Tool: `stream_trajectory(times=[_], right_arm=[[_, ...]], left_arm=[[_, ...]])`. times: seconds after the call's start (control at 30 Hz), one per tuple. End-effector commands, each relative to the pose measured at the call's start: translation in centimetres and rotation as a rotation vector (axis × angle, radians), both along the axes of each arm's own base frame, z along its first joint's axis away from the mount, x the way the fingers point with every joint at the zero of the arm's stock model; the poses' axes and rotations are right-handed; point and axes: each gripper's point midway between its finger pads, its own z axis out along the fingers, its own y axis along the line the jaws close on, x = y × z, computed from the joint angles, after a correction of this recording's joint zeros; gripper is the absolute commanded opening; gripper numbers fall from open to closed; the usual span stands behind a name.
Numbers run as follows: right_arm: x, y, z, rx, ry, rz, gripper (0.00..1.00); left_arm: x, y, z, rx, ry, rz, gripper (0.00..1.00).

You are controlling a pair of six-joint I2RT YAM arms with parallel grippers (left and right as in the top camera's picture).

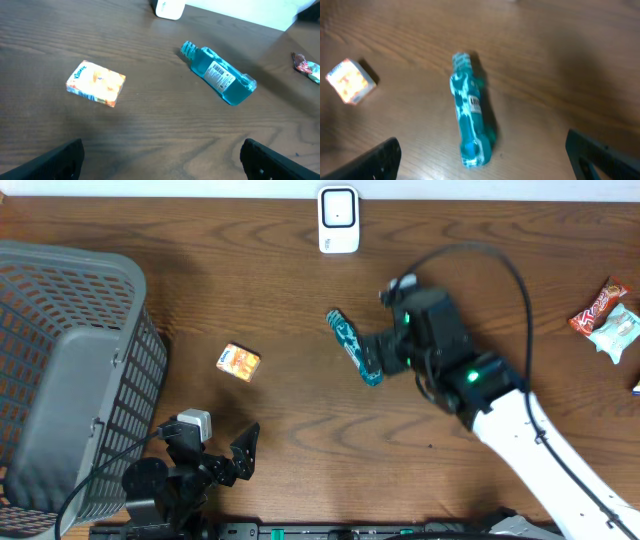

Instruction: Scan the item barcode

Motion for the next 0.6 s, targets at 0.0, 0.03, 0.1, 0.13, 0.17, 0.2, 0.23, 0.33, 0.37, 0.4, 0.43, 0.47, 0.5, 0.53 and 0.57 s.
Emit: stream_trajectory(times=[0.0,0.03,0.1,0.13,0.17,0.2,0.23,0.33,0.37,0.4,0.43,0.47,0.5,0.53,0.57], right_arm=[[-1.5,1.0,-2.7,0.06,0.031,0.05,0.99],[-1.8,1.2,-3.8,0.07,0.044,0.064,0.99],[-2.3,1.5,-5.7,0.059,0.059,0.106,0.99],[-2.6,1.6,-6.8,0.045,0.062,0.129,0.99],[-2.7,1.9,-8.2,0.034,0.059,0.158,0.99],[-2.6,2.1,-8.7,0.031,0.054,0.177,0.99],[-2.6,2.2,-9.0,0.021,0.05,0.191,0.99],[-2.3,3.0,-10.4,-0.028,0.032,0.258,0.99],[-2.2,3.1,-11.0,-0.046,0.035,0.274,0.99],[-2.1,3.0,-11.7,-0.063,0.041,0.276,0.99],[-1.9,2.9,-12.4,-0.077,0.047,0.266,0.99],[-1.5,2.7,-13.2,-0.096,0.051,0.253,0.99],[-1.3,2.5,-13.7,-0.107,0.052,0.243,0.99],[-1.1,2.5,-14.3,-0.116,0.056,0.238,0.99],[-1.0,2.5,-14.8,-0.119,0.063,0.239,0.99]], left_arm=[[0.0,0.0,0.4,0.008,-0.017,-0.008,0.99],[0.0,0.0,0.4,0.008,-0.017,-0.008,0.99],[0.0,0.0,0.4,0.008,-0.017,-0.008,0.99],[0.0,0.0,0.4,0.008,-0.017,-0.008,0.99],[0.0,0.0,0.4,0.008,-0.017,-0.008,0.99],[0.0,0.0,0.4,0.008,-0.017,-0.008,0.99],[0.0,0.0,0.4,0.008,-0.017,-0.008,0.99],[0.0,0.0,0.4,0.008,-0.017,-0.008,0.99],[0.0,0.0,0.4,0.008,-0.017,-0.008,0.99],[0.0,0.0,0.4,0.008,-0.017,-0.008,0.99],[0.0,0.0,0.4,0.008,-0.017,-0.008,0.99],[0.0,0.0,0.4,0.008,-0.017,-0.008,0.99],[0.0,0.0,0.4,0.008,-0.017,-0.008,0.99],[0.0,0.0,0.4,0.008,-0.016,-0.008,0.99],[0.0,0.0,0.4,0.008,-0.017,-0.008,0.99]])
